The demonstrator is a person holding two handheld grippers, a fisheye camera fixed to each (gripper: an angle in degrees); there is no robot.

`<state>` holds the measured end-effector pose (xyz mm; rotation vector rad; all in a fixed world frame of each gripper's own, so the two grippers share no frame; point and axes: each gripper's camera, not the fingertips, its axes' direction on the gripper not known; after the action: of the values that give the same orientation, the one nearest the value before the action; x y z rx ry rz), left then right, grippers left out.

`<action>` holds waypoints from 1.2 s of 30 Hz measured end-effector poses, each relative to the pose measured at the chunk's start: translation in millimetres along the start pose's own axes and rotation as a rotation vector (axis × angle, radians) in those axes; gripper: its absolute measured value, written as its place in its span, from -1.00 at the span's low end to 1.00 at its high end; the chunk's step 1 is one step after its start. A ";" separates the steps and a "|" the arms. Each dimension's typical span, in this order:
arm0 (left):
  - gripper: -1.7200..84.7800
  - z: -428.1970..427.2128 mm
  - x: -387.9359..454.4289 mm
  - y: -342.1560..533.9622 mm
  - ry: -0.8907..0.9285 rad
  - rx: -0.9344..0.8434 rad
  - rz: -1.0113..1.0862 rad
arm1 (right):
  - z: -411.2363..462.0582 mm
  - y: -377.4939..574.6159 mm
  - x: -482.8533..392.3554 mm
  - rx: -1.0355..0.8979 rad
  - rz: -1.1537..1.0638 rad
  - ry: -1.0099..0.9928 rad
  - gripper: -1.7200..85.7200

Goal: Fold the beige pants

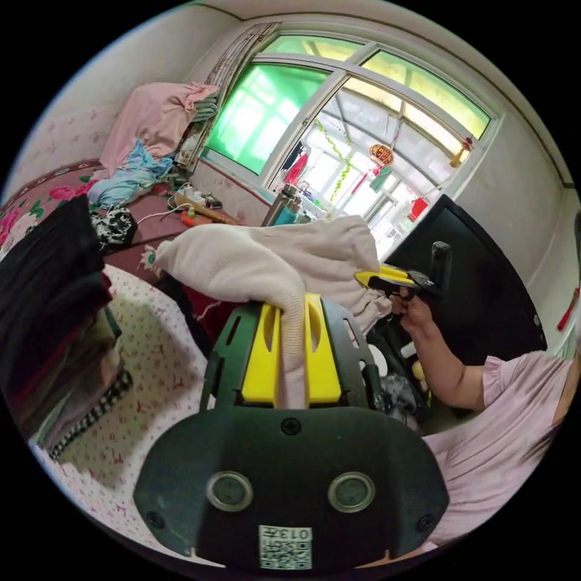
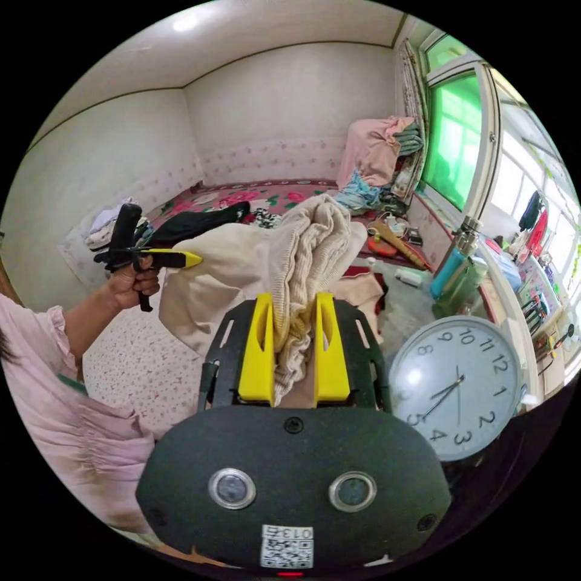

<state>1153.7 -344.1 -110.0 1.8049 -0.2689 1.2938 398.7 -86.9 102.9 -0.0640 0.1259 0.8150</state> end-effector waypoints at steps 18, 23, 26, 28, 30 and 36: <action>-0.81 173.7 15.9 -41.8 -0.482 -0.022 0.197 | 112.6 -64.1 104.4 -0.104 -0.070 0.164 -0.80; -0.85 248.4 23.7 -27.8 -0.706 -0.156 0.323 | 182.3 -57.7 95.2 -0.306 -0.086 0.093 -0.89; -0.87 256.3 30.0 -25.4 -0.745 -0.167 0.366 | 184.1 -63.5 84.7 -0.303 -0.099 0.129 -0.91; -0.91 254.8 29.6 -30.9 -0.716 -0.193 0.331 | 184.2 -67.1 69.0 -0.320 -0.153 0.199 -0.92; -0.93 245.2 30.2 -34.3 -0.667 -0.201 0.299 | 181.6 -67.4 58.8 -0.314 -0.169 0.245 -0.94; -0.96 161.2 75.6 12.0 -0.583 0.047 0.361 | 84.0 -94.8 -11.3 0.096 -0.186 0.205 -0.96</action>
<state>1285.8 -449.1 -51.9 2.2159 -0.9242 0.9755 467.5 -151.1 188.5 -0.0674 0.3479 0.6144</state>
